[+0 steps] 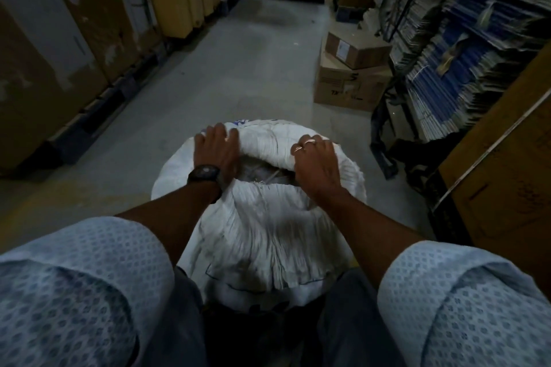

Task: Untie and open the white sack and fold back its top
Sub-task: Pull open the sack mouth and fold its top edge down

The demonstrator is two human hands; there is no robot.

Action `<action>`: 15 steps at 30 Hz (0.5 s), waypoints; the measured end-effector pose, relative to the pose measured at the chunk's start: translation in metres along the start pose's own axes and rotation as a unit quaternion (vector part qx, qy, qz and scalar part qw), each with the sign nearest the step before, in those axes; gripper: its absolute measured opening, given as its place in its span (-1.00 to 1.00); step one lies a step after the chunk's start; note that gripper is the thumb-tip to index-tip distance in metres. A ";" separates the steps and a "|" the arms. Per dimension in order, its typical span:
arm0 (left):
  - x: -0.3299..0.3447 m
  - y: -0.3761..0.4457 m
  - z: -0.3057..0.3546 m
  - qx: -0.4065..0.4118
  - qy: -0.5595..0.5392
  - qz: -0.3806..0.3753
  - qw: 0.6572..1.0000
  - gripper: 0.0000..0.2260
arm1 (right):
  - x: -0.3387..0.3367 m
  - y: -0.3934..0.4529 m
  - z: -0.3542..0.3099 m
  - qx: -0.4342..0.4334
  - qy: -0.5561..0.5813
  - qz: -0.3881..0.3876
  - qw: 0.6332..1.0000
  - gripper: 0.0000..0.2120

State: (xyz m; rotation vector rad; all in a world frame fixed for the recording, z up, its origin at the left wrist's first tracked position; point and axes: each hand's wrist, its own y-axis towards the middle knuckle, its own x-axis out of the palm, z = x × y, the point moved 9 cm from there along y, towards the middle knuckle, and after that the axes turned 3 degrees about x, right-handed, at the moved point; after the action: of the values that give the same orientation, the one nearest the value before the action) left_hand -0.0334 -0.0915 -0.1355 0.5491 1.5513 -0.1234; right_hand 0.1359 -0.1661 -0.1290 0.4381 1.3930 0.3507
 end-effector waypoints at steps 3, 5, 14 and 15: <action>0.014 0.005 0.042 0.134 0.014 -0.056 0.989 -0.66 | 0.017 -0.004 -0.026 -0.086 0.002 -0.011 0.996 -0.88; 0.031 0.009 0.047 0.100 -0.016 -0.111 0.989 -0.59 | 0.030 -0.005 -0.031 -0.060 -0.002 -0.033 0.998 -0.92; 0.083 0.049 0.010 -0.095 -0.088 -0.104 0.986 -0.51 | 0.103 0.008 0.008 0.131 -0.054 -0.205 0.968 -0.69; 0.087 0.053 0.003 -0.109 -0.101 -0.107 0.983 -0.50 | 0.096 0.012 0.011 0.125 -0.037 -0.180 0.975 -0.77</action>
State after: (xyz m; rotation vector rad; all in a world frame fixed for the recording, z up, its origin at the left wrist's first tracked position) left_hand -0.0051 -0.0239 -0.2057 0.1891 1.3996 -0.1645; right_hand 0.1613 -0.1100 -0.2042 0.3900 1.4158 -0.1374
